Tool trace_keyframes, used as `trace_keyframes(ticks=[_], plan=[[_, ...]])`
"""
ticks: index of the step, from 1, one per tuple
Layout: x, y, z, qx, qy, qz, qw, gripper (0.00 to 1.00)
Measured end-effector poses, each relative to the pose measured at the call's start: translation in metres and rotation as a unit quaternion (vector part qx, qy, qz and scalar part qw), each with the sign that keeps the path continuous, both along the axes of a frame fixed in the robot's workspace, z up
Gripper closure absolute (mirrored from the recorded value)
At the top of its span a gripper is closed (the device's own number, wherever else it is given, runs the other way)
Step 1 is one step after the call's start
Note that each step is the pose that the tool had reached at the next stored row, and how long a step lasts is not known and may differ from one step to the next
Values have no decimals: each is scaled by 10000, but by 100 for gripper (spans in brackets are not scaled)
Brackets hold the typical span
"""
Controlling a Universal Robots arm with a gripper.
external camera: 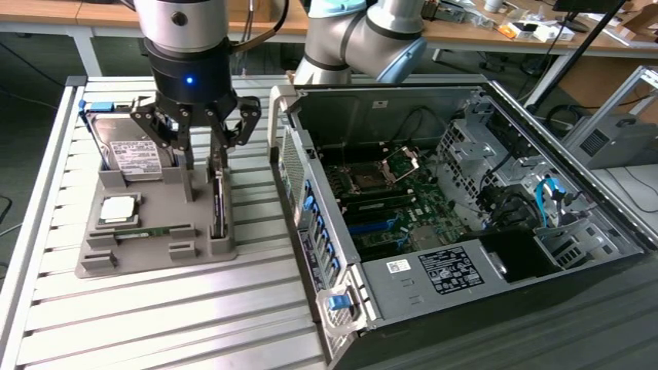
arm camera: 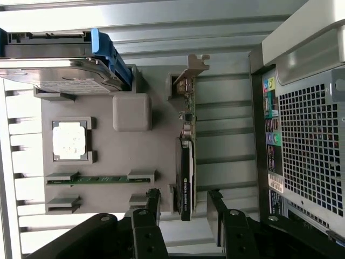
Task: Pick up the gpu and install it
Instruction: 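Pick up the gpu and move the gpu toward the slot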
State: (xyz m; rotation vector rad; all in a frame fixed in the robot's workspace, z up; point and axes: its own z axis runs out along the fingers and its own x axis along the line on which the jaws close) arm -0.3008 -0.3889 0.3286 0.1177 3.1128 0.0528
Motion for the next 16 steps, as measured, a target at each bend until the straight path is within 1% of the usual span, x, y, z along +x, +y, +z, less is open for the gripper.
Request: trace_keyframes(ticks=[3, 7, 14, 16], plan=[[44, 1, -6, -7, 0, 0, 10000, 52], [82, 14, -21, -26, 0, -1, 10000, 52], [105, 75, -50, -69, 0, 0, 10000, 52], [106, 88, -58, -77, 0, -1, 10000, 52]])
